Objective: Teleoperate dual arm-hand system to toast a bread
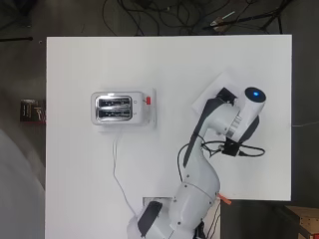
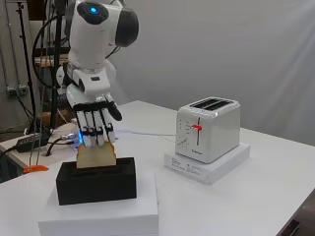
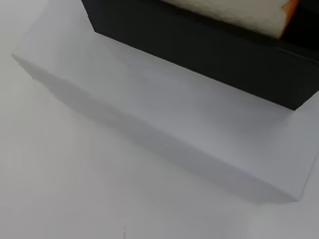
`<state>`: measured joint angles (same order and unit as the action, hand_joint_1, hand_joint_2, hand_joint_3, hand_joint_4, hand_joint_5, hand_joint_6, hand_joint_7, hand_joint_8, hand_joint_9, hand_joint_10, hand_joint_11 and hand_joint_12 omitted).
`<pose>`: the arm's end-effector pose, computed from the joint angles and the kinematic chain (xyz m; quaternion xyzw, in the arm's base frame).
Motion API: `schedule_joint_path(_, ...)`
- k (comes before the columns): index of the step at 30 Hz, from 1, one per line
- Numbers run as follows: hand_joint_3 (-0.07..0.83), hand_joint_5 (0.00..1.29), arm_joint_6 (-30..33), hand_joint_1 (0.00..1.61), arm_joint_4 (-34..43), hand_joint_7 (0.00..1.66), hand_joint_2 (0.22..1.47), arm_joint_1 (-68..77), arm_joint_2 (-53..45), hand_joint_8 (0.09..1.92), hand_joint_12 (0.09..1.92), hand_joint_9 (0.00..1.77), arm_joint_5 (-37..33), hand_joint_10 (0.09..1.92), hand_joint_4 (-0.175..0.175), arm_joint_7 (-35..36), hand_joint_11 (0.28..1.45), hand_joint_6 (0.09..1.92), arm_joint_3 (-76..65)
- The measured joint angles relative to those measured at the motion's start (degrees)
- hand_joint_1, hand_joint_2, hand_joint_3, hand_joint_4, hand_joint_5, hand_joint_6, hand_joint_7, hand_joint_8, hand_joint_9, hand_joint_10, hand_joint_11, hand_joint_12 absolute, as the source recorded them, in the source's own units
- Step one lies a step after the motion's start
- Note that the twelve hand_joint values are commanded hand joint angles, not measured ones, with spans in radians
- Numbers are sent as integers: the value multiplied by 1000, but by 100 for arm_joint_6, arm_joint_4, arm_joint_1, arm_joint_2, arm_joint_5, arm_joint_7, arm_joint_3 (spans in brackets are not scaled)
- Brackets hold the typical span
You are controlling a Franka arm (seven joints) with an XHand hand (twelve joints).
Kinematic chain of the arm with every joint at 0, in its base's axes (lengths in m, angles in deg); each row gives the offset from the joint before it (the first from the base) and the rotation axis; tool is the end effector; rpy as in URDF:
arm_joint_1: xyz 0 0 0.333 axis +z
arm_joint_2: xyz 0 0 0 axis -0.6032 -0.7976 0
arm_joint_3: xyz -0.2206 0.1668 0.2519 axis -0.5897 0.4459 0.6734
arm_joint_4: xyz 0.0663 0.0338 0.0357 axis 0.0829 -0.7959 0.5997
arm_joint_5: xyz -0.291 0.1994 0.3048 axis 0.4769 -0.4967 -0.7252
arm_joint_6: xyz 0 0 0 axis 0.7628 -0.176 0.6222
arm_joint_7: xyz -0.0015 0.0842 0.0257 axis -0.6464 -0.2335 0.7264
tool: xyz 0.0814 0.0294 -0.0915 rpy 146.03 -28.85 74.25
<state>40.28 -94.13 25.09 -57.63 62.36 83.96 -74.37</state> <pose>0.5224 -0.3377 0.4496 -0.9286 -0.2737 0.2250 0.1101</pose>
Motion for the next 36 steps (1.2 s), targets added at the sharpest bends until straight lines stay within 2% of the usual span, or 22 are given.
schedule_joint_path(3,-18,441,360,340,-691,600,1008,259,624,87,87,657,176,87,19,-5,445,87,-107)
schedule_joint_path(6,-11,423,431,294,-881,547,1003,506,849,87,87,630,242,87,14,-41,440,87,-198)
schedule_joint_path(10,15,410,349,178,-688,512,1069,488,661,87,87,620,-47,87,30,60,452,87,-489)
schedule_joint_path(14,16,383,226,134,-274,520,1104,260,355,87,87,643,-523,87,40,321,474,87,-740)
schedule_joint_path(18,-10,323,270,232,-165,499,1056,134,41,87,87,614,-583,87,33,407,451,87,-845)
schedule_joint_path(22,-18,320,567,297,-375,489,1022,65,-4,87,87,596,-560,87,29,818,437,87,-854)
schedule_joint_path(27,-15,329,638,349,-396,488,1006,-25,-232,87,87,594,-666,87,27,1083,440,87,-852)
schedule_joint_path(31,-6,388,834,428,-631,498,1010,-39,-125,87,87,604,-585,87,35,1132,452,87,-775)
schedule_joint_path(32,-1,472,885,471,-725,600,1038,-43,-60,87,87,702,-547,87,48,1152,487,87,-749)
schedule_joint_path(34,5,730,940,973,-893,1008,1083,-46,92,402,87,1176,-497,87,-37,1301,727,763,-690)
schedule_joint_path(35,3,784,927,1107,-897,1108,1095,-24,152,524,87,1311,-453,87,-77,1331,801,961,-684)
schedule_joint_path(36,2,805,895,1180,-895,1155,1103,29,239,610,103,1382,-367,87,-110,1312,834,1061,-710)
